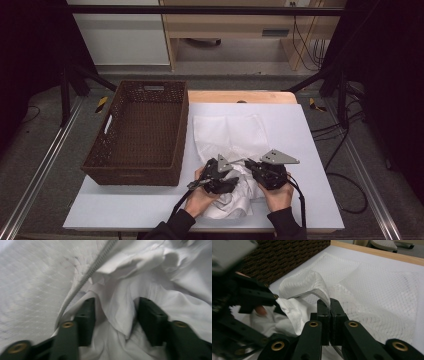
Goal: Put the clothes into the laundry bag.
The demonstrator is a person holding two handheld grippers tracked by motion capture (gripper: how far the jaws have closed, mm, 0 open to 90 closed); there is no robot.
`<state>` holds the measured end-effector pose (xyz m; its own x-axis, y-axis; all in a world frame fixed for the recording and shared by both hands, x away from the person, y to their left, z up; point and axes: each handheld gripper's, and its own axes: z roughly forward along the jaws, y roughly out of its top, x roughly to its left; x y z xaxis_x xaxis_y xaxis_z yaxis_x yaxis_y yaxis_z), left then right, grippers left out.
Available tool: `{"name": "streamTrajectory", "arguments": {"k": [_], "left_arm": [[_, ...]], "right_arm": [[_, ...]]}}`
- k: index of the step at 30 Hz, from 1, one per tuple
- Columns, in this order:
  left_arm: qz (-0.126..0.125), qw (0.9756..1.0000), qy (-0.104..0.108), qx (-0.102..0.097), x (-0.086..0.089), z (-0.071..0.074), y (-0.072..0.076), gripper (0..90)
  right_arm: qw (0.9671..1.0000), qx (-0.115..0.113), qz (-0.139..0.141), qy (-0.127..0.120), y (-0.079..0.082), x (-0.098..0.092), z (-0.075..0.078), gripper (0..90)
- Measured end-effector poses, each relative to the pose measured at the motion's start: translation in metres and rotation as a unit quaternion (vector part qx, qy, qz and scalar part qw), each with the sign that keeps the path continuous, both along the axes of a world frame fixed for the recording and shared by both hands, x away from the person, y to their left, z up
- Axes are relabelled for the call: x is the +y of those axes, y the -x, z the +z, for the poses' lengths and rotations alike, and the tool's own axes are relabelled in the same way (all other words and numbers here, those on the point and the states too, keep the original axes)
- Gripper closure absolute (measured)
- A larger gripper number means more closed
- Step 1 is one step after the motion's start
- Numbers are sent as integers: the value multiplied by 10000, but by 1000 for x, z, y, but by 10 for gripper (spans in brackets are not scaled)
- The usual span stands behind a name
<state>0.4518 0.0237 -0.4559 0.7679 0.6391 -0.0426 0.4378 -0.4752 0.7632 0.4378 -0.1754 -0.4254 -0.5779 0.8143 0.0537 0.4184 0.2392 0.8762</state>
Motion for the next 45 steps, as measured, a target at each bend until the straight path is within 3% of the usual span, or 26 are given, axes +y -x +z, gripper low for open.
{"name": "streamTrajectory", "arguments": {"k": [2, 5, 7, 11, 12, 14, 15, 19, 21, 23, 26, 28, 31, 33, 37, 41, 45], "left_arm": [[-33, 10000, 59, -55, 9, 8, 6, 315], [-4, 9999, -67, -86, 26, 16, 18, 269], [64, 9999, -96, -118, 36, 13, 24, 265], [79, 9996, -263, 56, 44, -6, 26, 267], [77, 9996, -215, 154, 45, -12, 25, 285], [99, 9996, -249, 117, 44, -16, 24, 360], [141, 9994, -312, 62, 44, -15, 24, 431], [13, 9994, -268, 223, 43, -14, 23, 684], [-56, 9996, -246, 144, 42, -10, 26, 793], [-129, 9997, -202, 1, 39, -3, 30, 820], [-283, 9993, 135, -203, 33, 13, 36, 823], [-372, 9985, 212, -338, 26, 22, 37, 822], [-439, 9979, 169, -445, 11, 27, 32, 819], [-435, 9983, 133, -374, 2, 25, 25, 815], [-282, 9991, -172, -253, -13, 8, 6, 795], [-159, 9993, -316, -111, -18, -12, -13, 776], [-65, 9996, -270, -67, -15, -13, -18, 694]], "right_arm": [[10000, -10, -12, 15, 0, -1, 0, 881], [10000, -4, -23, 13, 0, -2, 0, 881], [10000, -2, -29, 22, 0, -1, 0, 881], [10000, 16, -28, 37, 0, 0, -1, 882], [10000, 25, -21, 41, -1, 0, -1, 881], [10000, 38, -12, 58, -1, 1, -2, 881], [10000, 49, -14, 46, -1, 1, -2, 881], [10000, 49, -18, 34, -1, 0, -3, 881], [10000, 57, -5, 51, -1, 1, -3, 881], [10000, 54, -4, 49, -1, 1, -3, 882], [10000, 63, 0, 22, -1, 1, -3, 882], [10000, 61, 6, 14, -1, 1, -3, 882], [10000, 63, 6, 21, -1, 1, -3, 882], [10000, 59, -6, 6, -1, 1, -3, 882], [10000, 53, 1, -6, -1, 1, -3, 882], [10000, 11, 68, -24, 0, 2, -1, 882], [10000, -4, 76, -36, 1, 2, 1, 882]]}}
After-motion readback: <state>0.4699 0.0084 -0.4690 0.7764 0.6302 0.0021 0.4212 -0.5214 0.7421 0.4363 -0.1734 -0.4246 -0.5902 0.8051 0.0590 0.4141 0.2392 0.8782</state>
